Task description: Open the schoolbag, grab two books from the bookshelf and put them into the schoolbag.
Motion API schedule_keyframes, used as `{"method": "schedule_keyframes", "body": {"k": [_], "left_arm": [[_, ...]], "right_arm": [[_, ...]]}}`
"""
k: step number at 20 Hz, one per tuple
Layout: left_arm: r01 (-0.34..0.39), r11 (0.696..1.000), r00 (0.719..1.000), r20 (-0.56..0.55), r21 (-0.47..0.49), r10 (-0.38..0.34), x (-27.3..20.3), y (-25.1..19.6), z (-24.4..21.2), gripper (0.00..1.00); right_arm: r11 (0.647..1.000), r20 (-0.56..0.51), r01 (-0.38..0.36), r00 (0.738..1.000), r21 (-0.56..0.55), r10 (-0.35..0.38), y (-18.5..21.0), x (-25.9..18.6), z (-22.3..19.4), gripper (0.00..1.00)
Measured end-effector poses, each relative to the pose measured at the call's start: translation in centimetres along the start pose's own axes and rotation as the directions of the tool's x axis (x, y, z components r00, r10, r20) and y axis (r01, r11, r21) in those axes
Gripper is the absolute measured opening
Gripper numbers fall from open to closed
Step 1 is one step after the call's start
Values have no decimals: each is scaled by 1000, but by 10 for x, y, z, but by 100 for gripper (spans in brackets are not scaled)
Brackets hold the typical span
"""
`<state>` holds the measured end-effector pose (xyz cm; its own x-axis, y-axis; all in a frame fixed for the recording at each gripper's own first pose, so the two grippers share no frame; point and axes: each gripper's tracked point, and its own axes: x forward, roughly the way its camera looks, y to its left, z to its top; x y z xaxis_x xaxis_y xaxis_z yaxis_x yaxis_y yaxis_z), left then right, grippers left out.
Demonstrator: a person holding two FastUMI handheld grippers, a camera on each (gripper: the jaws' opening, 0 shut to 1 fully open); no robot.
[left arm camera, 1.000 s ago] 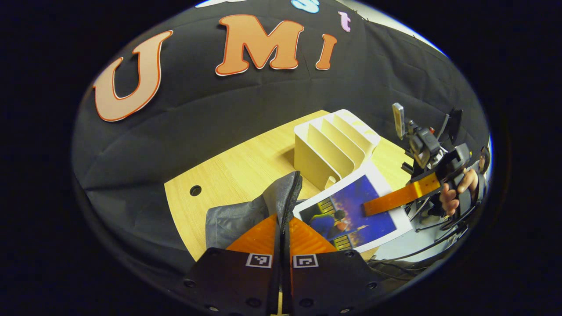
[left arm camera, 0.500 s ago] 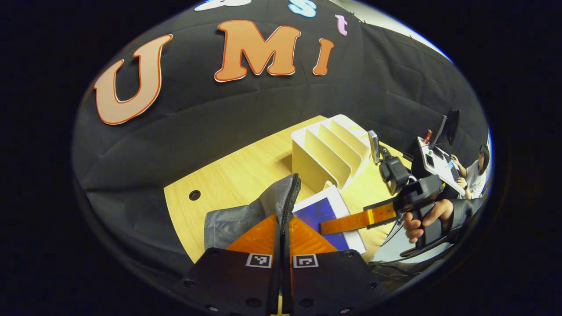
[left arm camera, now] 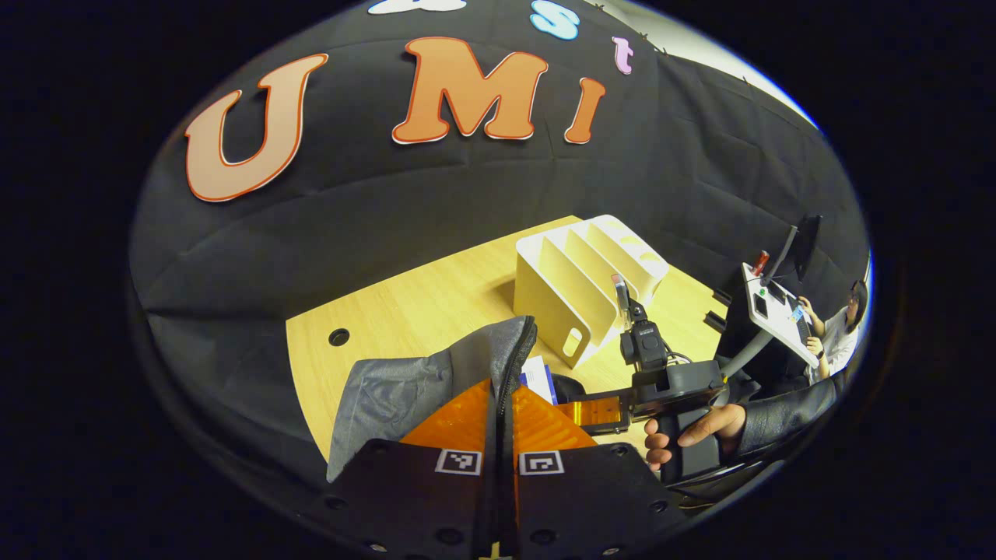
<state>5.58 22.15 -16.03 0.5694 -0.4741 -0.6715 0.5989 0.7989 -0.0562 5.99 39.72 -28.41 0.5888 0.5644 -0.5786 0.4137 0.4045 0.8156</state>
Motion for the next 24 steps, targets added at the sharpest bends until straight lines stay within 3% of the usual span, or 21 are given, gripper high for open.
{"method": "schedule_keyframes", "body": {"k": [2,3,4,5,8,9,11,12,13,15,17,21,24], "left_arm": [[-33,999,999,0,10,33,1,3,-1,4],[-46,999,999,1,4,46,3,2,-2,4],[-52,999,999,-4,-6,52,7,-1,-5,4],[-59,998,998,-4,-18,59,10,-6,-5,8],[-110,993,994,-20,-34,110,17,-17,-8,19],[-121,992,992,-24,-33,121,18,-24,-10,40],[-109,993,994,-14,-53,108,25,-48,-2,65],[-113,992,994,-11,-61,112,28,-56,-1,70],[-122,990,992,-8,-67,122,30,-64,2,81],[-137,987,990,2,-87,138,34,-80,11,91],[-143,982,988,38,-121,149,38,-99,27,92],[-176,969,967,156,-174,203,49,-136,71,99],[-192,955,935,252,-226,248,44,-166,106,99]], "right_arm": [[996,-39,70,997,-59,-72,-16,-6,-8,47],[992,-54,87,994,-91,-93,-19,-14,-9,58],[987,-59,101,992,-125,-109,-21,-22,-8,48],[980,-62,114,990,-163,-125,-25,-33,-6,77],[953,-30,146,987,-266,-160,-34,-63,15,94],[946,-20,150,987,-288,-162,-36,-73,24,96],[933,11,160,986,-321,-165,-38,-95,44,96],[921,20,178,983,-346,-182,-44,-106,52,96],[911,40,187,982,-367,-185,-46,-115,64,96],[895,76,199,980,-398,-184,-48,-134,85,97],[868,136,222,974,-444,-180,-49,-159,111,98],[779,304,302,941,-550,-150,-46,-219,174,98],[761,390,310,917,-569,-83,-34,-264,216,98]]}}
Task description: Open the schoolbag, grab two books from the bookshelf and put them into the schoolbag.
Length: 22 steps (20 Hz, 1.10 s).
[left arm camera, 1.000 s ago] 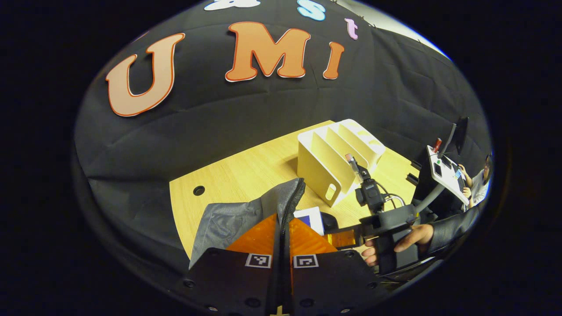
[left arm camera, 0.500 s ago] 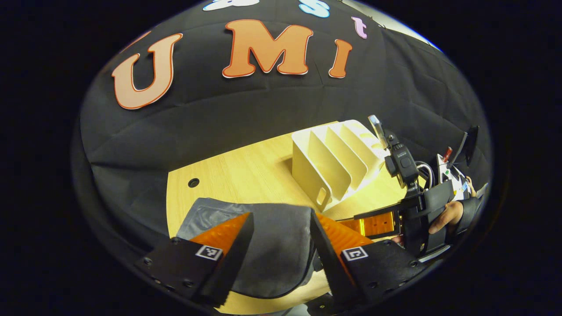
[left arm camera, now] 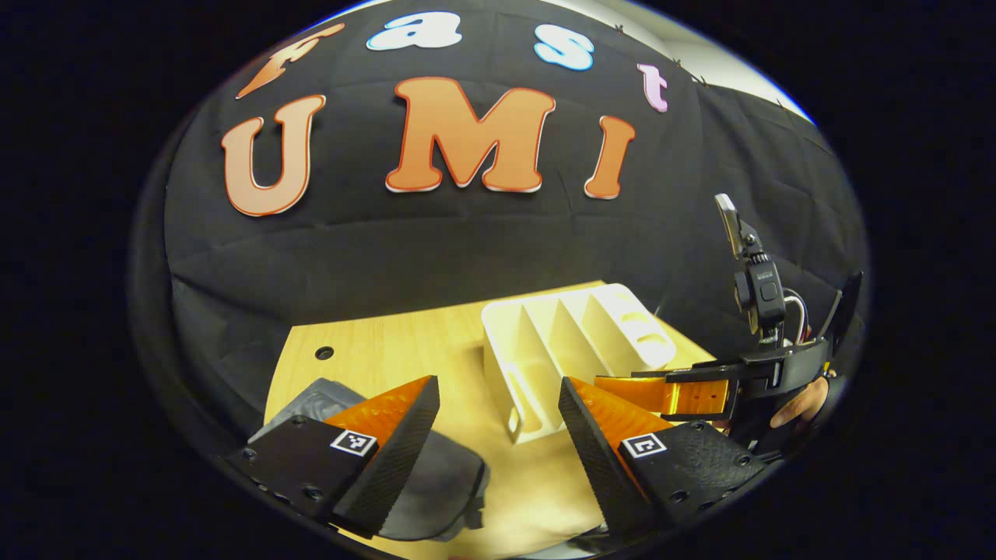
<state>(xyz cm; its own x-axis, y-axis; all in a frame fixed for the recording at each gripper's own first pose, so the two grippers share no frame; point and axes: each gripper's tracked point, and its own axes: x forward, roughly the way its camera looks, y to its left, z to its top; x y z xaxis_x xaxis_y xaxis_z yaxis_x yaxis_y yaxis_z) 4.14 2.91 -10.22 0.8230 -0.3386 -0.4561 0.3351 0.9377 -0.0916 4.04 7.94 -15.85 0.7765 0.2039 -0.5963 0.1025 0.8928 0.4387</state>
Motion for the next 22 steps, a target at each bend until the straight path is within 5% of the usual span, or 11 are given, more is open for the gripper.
{"method": "schedule_keyframes", "body": {"k": [4,9,17,20,22], "left_arm": [[-49,996,987,149,-75,59,-5,-43,38,98],[-161,980,927,322,-117,191,-26,-80,80,97],[-263,953,812,499,-149,302,-69,-91,108,96],[-313,939,740,584,-142,335,-87,-80,122,94],[-311,939,746,574,-148,338,-86,-77,115,94]], "right_arm": [[979,206,66,978,-195,-25,-32,-39,72,98],[947,382,60,921,-317,70,-26,-111,141,97],[934,462,14,872,-358,164,-6,-138,147,100],[924,475,46,867,-379,152,-2,-137,140,100],[925,480,71,868,-374,128,-5,-135,139,97]]}}
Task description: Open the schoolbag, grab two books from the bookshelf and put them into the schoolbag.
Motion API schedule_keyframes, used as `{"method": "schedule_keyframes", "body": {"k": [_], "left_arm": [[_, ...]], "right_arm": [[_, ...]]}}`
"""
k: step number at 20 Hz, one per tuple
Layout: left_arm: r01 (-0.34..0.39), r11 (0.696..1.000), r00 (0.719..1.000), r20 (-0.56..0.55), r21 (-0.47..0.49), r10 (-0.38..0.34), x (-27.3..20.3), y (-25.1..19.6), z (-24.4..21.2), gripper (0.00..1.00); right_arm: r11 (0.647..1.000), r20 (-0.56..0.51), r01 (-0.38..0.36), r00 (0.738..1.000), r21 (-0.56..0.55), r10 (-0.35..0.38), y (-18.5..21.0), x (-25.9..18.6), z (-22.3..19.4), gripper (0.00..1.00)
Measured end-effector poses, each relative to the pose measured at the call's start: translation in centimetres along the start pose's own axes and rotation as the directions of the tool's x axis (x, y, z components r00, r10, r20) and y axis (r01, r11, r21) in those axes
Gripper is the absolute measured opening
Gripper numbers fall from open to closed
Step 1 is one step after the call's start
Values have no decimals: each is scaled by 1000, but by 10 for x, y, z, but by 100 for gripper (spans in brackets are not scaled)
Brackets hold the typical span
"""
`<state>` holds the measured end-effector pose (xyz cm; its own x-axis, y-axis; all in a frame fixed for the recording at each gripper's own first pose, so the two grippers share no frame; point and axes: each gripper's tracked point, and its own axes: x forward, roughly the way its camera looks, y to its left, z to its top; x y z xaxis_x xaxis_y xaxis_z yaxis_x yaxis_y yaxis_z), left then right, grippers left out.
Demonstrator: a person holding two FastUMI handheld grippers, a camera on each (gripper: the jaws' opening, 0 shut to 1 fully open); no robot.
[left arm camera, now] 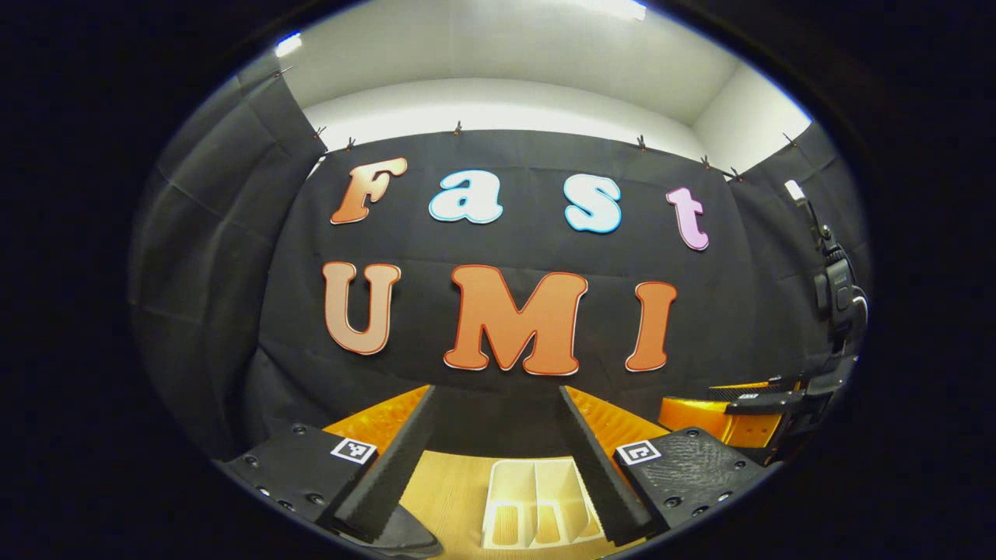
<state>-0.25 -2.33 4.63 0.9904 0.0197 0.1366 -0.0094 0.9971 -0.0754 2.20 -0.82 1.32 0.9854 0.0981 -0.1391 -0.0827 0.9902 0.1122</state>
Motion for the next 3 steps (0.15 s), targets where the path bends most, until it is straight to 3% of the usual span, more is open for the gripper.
{"method": "schedule_keyframes", "body": {"k": [3], "left_arm": [[-13,1000,1000,-27,12,14,3,6,-9,96]], "right_arm": [[1000,-2,20,1000,14,-20,1,2,-2,97]]}}
